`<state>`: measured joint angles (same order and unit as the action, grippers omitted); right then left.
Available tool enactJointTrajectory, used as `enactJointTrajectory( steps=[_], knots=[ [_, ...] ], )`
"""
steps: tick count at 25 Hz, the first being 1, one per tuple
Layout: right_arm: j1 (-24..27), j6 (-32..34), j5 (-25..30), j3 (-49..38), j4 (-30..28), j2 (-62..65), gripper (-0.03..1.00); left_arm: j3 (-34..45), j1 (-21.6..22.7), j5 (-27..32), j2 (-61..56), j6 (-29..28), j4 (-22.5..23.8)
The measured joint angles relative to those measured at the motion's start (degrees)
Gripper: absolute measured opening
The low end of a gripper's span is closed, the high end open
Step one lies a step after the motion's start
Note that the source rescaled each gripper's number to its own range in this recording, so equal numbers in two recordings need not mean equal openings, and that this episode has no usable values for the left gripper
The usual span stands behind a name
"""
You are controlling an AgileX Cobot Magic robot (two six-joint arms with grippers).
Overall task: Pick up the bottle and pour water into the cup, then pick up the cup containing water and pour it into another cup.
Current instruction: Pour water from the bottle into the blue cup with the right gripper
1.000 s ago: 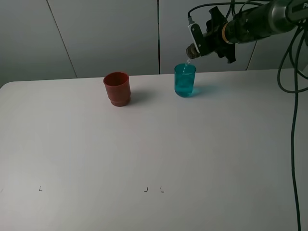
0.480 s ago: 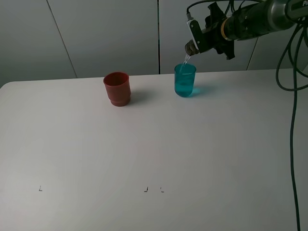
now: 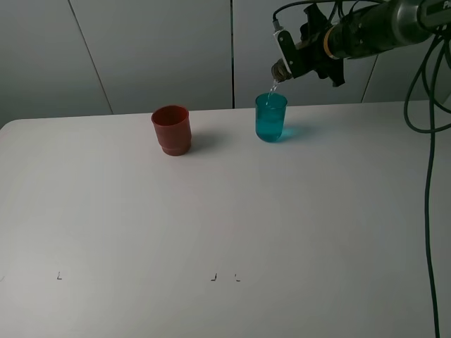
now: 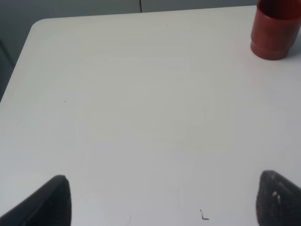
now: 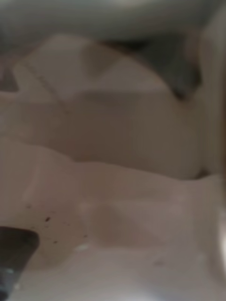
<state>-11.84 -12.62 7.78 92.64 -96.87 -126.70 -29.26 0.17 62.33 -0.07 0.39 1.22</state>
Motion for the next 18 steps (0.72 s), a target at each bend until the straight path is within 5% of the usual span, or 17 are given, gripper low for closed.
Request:
enactJointTrajectory(
  steps=[18],
  knots=[
    [0.0,-0.3,0.9,0.1,-1.0,0.0,0.00,0.0,0.0,0.0,0.0,0.0,0.0]
  ],
)
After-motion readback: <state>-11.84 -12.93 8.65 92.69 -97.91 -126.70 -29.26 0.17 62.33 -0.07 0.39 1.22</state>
